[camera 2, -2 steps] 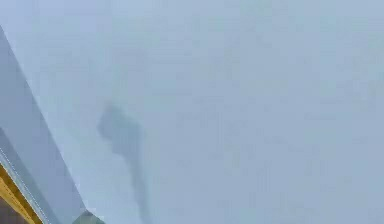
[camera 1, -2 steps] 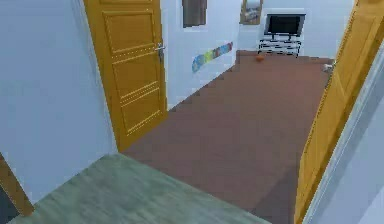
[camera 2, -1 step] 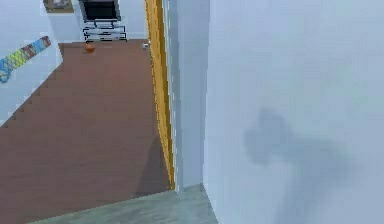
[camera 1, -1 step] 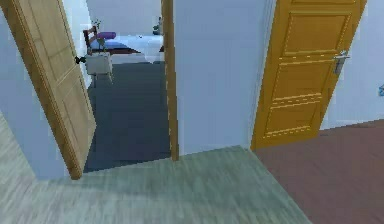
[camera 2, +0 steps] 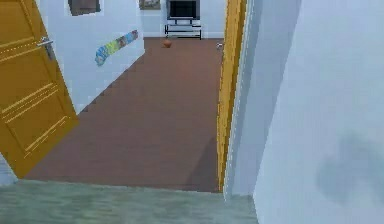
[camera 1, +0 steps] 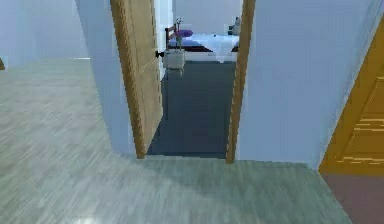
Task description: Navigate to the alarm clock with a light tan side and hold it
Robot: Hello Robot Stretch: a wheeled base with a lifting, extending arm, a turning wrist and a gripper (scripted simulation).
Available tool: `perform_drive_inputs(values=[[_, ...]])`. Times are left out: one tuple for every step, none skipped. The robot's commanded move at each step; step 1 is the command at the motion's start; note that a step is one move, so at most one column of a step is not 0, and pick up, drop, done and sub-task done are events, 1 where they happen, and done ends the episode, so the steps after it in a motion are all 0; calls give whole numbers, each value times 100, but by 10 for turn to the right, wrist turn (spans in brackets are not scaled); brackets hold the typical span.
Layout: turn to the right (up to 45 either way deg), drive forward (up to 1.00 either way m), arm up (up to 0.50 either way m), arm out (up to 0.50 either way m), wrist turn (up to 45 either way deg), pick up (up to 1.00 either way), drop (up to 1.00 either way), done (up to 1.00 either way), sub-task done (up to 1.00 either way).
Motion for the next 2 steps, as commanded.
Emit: perform_drive_inputs(values=[[0, 100, 0, 0, 0, 0, 0, 0, 0], [-60, 0, 0, 0, 0, 0, 0, 0, 0]])
